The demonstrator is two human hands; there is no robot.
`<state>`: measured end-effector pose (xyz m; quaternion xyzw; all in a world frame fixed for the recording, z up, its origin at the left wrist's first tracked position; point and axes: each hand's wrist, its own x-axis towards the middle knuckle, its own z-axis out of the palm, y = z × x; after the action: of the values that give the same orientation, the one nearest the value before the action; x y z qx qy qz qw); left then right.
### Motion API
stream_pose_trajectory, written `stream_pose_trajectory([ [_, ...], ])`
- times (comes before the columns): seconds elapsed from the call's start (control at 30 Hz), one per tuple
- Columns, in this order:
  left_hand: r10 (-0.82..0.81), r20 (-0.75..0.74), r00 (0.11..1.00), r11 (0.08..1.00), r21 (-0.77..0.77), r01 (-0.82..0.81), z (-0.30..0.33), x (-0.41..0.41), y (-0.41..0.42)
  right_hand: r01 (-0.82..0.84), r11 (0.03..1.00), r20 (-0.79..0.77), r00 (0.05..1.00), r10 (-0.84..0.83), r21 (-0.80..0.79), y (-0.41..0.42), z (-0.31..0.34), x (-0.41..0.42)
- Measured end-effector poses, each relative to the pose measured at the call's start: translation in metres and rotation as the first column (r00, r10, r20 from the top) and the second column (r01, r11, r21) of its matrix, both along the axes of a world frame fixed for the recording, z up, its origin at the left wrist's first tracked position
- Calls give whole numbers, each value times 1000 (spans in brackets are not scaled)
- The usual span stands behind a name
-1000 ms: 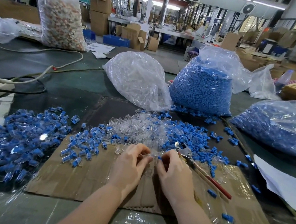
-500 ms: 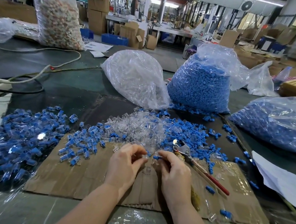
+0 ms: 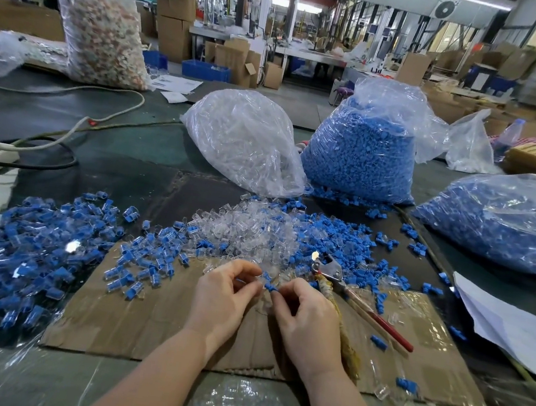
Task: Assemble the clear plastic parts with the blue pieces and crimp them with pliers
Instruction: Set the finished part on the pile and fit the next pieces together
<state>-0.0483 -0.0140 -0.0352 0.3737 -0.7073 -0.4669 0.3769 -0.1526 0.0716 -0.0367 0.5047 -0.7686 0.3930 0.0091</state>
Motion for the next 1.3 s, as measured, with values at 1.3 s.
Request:
stream_pose_trajectory([
  [1.3, -138, -10, 990, 989, 50, 138, 6, 2, -1, -116, 990, -69, 991, 111, -80, 3, 4, 0],
])
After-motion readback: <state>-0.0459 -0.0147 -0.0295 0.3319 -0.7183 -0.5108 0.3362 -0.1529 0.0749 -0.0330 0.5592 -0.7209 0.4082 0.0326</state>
